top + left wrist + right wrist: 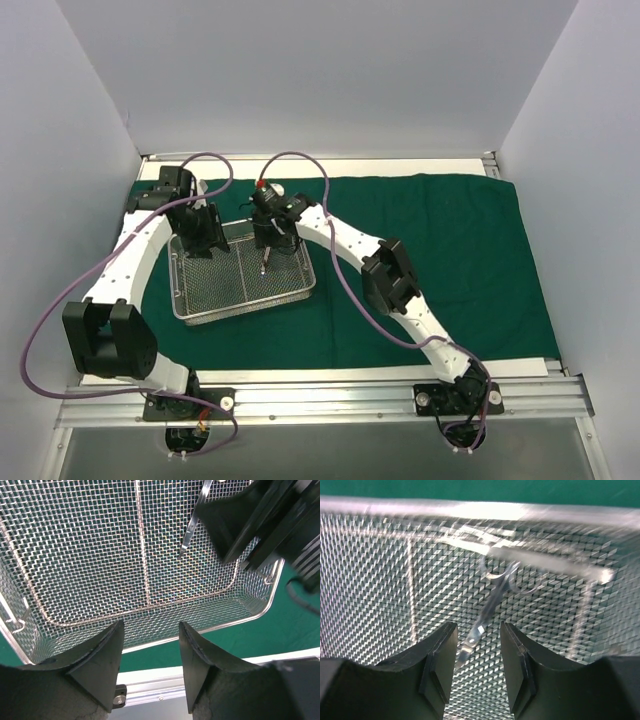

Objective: Open and lay out the surgical kit
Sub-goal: Pick up the medical item from the container.

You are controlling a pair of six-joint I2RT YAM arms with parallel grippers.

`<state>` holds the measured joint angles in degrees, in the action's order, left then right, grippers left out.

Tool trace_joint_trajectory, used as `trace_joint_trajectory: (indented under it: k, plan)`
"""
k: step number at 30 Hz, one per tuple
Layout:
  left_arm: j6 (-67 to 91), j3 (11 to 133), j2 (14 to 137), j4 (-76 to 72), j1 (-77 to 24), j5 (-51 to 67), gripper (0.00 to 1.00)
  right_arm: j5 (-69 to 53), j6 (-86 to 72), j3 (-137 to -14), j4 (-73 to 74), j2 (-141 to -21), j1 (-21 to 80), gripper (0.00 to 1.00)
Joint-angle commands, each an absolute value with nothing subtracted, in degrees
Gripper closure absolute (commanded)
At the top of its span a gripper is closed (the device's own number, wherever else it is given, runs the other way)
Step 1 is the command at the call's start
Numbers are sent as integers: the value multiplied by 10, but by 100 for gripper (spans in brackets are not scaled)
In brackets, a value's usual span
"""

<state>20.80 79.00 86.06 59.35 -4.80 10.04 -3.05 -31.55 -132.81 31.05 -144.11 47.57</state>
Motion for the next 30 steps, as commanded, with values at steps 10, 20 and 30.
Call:
trace_joint_trajectory:
  k: [10, 20, 30]
  plan:
    - [193, 819, 881, 557, -53, 111, 39, -11, -347, -1331, 375, -1478, 494, 63]
    - [180, 796, 893, 526, -56, 140, 32, -89, -323, -1281, 280, -1383, 471, 51]
    - [190, 828, 961, 491, -119, 83, 34, -112, -333, -1233, 303, -1206, 341, 39]
